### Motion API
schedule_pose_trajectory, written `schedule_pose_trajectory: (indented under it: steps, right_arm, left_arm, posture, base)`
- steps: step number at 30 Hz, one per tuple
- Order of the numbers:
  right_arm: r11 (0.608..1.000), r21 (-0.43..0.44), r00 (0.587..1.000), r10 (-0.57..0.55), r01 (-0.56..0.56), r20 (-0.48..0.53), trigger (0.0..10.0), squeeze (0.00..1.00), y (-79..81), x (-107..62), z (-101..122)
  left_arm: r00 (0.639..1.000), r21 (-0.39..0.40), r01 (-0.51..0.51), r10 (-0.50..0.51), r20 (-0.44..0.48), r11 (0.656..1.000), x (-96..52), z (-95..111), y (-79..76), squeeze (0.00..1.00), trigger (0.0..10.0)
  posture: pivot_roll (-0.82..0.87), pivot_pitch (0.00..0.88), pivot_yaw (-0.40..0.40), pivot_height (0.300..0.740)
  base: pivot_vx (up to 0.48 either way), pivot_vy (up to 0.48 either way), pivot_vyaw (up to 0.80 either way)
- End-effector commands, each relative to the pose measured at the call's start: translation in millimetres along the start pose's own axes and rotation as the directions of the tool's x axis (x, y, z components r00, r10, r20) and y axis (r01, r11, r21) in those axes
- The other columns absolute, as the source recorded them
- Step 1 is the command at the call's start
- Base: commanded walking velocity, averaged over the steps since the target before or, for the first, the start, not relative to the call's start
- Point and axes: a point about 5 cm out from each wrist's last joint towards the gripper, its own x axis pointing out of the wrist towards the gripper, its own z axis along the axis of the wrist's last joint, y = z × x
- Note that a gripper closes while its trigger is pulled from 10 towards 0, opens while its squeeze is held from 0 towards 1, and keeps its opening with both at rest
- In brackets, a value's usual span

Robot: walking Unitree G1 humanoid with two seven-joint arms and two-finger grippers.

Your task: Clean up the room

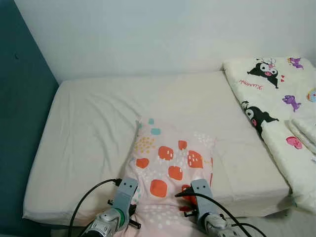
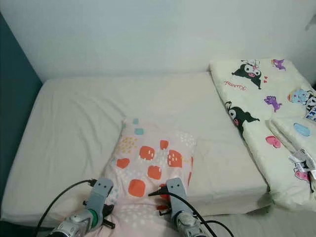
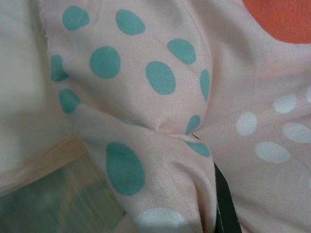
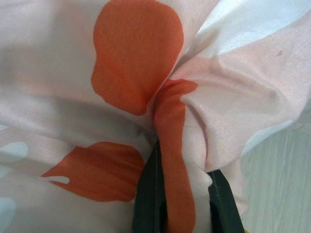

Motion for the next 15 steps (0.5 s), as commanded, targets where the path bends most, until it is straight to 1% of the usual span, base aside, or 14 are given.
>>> schedule_pose_trajectory:
  steps: [1,15]
  right_arm:
    - [1.0,-0.001,0.997,-0.007,0.007,-0.081,10.0,0.0,-2.7,-3.3,-21.2]
    - [1.0,0.001,0.997,-0.007,0.007,-0.082,10.0,0.0,-2.5,-3.5,-21.8]
  left_arm:
    - [0.998,-0.006,-0.006,0.005,-0.063,1.0,-2.1,-16.1,0.4,0.0,10.0]
    - [0.998,-0.001,-0.007,0.007,-0.067,1.0,-2.3,-16.8,1.0,0.0,10.0]
  posture:
    - [0.03,0.063,0.026,0.74]
    - [0.03,0.065,0.026,0.74]
  base:
    - [0.0,0.0,0.0]
    - [0.0,0.0,0.0]
